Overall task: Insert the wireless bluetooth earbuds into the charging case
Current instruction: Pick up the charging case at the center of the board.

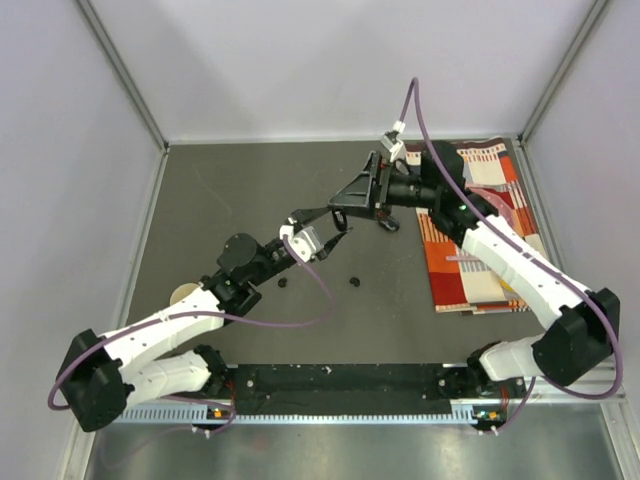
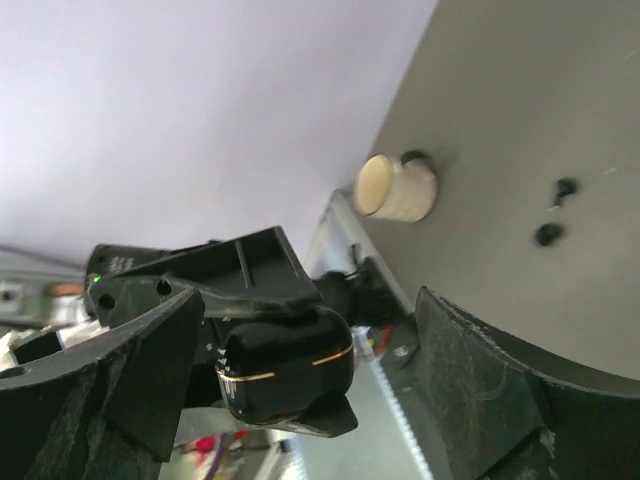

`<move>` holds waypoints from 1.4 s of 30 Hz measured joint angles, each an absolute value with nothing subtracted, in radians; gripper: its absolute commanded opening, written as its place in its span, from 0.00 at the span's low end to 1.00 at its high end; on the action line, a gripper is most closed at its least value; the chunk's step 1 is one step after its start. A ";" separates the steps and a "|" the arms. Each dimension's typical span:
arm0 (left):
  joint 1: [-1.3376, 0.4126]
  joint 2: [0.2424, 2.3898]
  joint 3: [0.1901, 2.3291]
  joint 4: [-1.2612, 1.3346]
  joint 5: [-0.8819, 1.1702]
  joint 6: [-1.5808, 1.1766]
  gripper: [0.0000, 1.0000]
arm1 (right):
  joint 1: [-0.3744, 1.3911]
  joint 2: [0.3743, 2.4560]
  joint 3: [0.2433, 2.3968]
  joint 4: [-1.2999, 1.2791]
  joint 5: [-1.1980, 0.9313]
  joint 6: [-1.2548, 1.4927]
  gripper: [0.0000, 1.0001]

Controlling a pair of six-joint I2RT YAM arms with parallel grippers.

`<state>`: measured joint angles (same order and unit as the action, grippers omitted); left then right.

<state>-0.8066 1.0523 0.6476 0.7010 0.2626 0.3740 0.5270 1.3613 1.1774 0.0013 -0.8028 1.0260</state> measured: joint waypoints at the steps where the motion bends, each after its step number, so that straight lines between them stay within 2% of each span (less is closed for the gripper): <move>1: -0.807 1.049 0.655 0.668 0.271 0.385 0.04 | 0.528 1.358 1.216 -0.073 -0.764 0.966 0.84; 10: -0.807 1.028 0.720 0.441 0.271 0.483 0.03 | 0.619 1.319 1.473 -0.524 -0.458 0.592 0.75; 17: -0.807 1.032 0.756 0.356 0.249 0.518 0.02 | 0.692 1.325 1.534 -0.694 -0.314 0.468 0.66; 29: -0.807 1.043 0.760 0.305 0.229 0.542 0.01 | 0.742 1.389 1.541 -0.748 -0.247 0.437 0.63; 42: -0.807 1.044 0.761 0.289 0.231 0.545 0.00 | 0.776 1.394 1.541 -0.739 -0.226 0.441 0.34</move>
